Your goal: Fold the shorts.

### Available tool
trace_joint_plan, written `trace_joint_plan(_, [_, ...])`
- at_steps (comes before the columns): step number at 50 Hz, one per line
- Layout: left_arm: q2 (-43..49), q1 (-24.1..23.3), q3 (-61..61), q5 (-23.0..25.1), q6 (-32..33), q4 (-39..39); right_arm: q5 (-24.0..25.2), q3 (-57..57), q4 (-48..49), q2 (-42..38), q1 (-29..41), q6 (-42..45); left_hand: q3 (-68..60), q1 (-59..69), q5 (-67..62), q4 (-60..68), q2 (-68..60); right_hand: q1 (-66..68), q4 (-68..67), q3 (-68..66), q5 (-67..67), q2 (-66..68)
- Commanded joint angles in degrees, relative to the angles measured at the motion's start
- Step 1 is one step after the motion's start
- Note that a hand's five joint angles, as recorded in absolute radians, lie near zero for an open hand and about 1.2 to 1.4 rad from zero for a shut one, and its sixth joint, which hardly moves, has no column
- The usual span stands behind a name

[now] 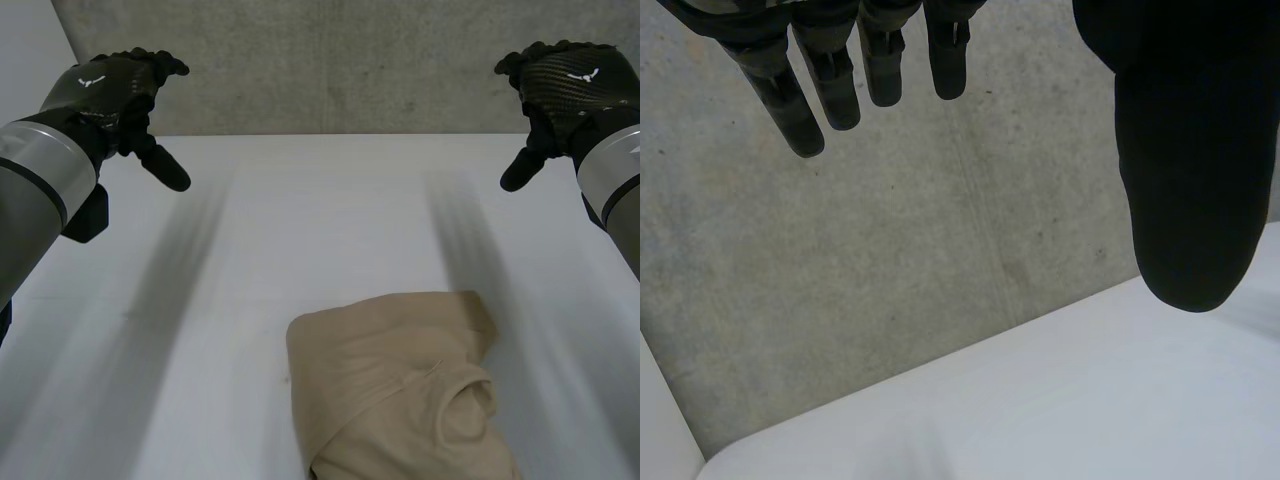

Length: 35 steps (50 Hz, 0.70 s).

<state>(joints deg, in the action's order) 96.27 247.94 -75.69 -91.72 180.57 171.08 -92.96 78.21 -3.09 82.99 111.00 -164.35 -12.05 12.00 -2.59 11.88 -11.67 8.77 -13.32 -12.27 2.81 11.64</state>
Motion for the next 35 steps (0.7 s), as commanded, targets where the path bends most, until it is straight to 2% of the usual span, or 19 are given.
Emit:
trace_joint_plan(1, [0.93, -0.62, -0.52, 0.31, 0.31, -0.65, 4.8, 0.1, -0.6, -0.28, -0.09, 0.87, 0.83, -0.78, 1.37, -0.66, 0.45, 1.23, 3.32, 2.27, -2.81, -1.64])
trace_joint_plan(10, [4.36, -3.42, -2.71, 2.95, -0.04, -3.46, 9.73, 0.62, -5.87, -2.48, -0.44, 12.2, -0.35, 0.4, 0.19, 0.52, -0.73, 1.23, 3.32, 2.27, -2.81, -1.64])
trace_joint_plan(16, [9.62, -10.45, -6.39, 2.6, -0.66, -4.0, 10.43, 1.68, -10.88, -5.2, -0.7, 20.46, -0.52, 0.57, 0.02, 0.69, -0.9, 1.23, 3.32, 2.27, -2.81, -1.64])
trace_joint_plan(19, [12.09, -12.39, -7.81, 2.51, -0.75, -3.82, 10.61, 4.22, -11.59, -6.17, -0.7, 24.24, -0.52, 0.57, 0.02, 0.69, -0.9, 1.23, 3.32, 2.27, -2.81, -1.64])
trace_joint_plan(28, [22.72, -18.19, -7.46, 0.94, -0.75, -1.27, 10.17, 9.14, -7.82, -6.61, -1.14, 25.74, -2.69, 2.74, -2.16, 2.86, -3.08, 1.23, 3.32, 2.27, -2.81, -1.64])
trace_joint_plan(31, [24.66, -18.9, -6.5, -0.73, -0.75, -0.05, 10.26, 10.64, -5.97, -6.53, -1.84, 26.01, -8.72, 8.78, -8.19, 8.89, -9.11, 1.23, 3.32, 2.27, -2.81, -1.64])
trace_joint_plan(33, [25.8, -19.16, -6.32, -2.75, -0.66, 1.8, 10.17, 11.08, -5.35, -6.44, -2.11, 26.01, -27.15, 27.2, -26.61, 27.31, -27.53, 1.23, 3.32, 2.27, -2.81, -1.64])
trace_joint_plan(35, [26.16, -19.34, -6.49, -3.55, -0.48, 2.94, 10.17, 11.08, -5.18, -6.44, -2.2, 26.01, -36.64, 36.69, -36.1, 36.81, -37.03, 1.23, 3.32, 2.27, -2.81, -1.64])
